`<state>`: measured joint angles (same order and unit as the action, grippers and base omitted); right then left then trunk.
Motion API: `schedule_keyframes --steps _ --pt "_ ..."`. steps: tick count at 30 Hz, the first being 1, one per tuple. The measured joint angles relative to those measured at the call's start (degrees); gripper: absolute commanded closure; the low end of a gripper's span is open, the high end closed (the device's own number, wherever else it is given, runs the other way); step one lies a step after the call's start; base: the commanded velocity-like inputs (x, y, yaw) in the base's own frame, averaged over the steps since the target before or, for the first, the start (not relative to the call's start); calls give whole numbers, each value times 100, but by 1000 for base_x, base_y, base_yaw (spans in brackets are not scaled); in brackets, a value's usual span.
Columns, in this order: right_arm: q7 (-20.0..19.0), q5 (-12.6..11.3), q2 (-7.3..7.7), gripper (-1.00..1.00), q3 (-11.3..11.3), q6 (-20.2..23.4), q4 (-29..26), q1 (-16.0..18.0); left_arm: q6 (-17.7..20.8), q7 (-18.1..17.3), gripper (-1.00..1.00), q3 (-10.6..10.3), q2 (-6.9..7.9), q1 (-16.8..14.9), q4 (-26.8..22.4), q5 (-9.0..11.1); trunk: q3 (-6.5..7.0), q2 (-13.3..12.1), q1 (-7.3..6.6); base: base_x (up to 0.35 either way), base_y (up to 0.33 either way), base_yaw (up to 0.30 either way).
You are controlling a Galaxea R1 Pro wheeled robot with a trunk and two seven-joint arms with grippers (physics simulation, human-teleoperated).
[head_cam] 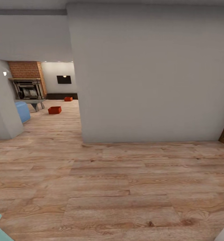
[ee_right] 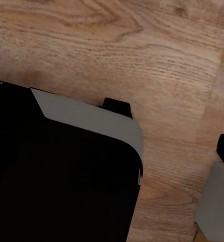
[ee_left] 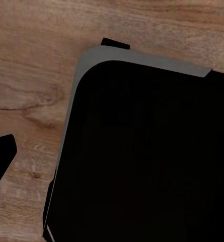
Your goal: Move the two storage containers from the living room to the garage. In the garage, place one container on the floor and stack the other container on top of it (either order is fine).
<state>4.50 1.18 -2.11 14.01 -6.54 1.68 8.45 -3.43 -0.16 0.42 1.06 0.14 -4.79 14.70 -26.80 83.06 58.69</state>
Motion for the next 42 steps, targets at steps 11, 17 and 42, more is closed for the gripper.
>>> schedule_keyframes --steps 11,17,42 --pt "3 -15 2 -100 -5 -3 0 0 0 0 -100 0 0 2 2 0 0 0 0 323 0 261" --pt "4 27 2 -100 10 -3 -1 0 -4 0 -100 0 0 1 -2 0 0 0 0 323 0 42" --pt "51 32 -11 -100 21 -2 -1 0 0 0 -100 0 -3 2 2 0 0 0 0 323 0 1"
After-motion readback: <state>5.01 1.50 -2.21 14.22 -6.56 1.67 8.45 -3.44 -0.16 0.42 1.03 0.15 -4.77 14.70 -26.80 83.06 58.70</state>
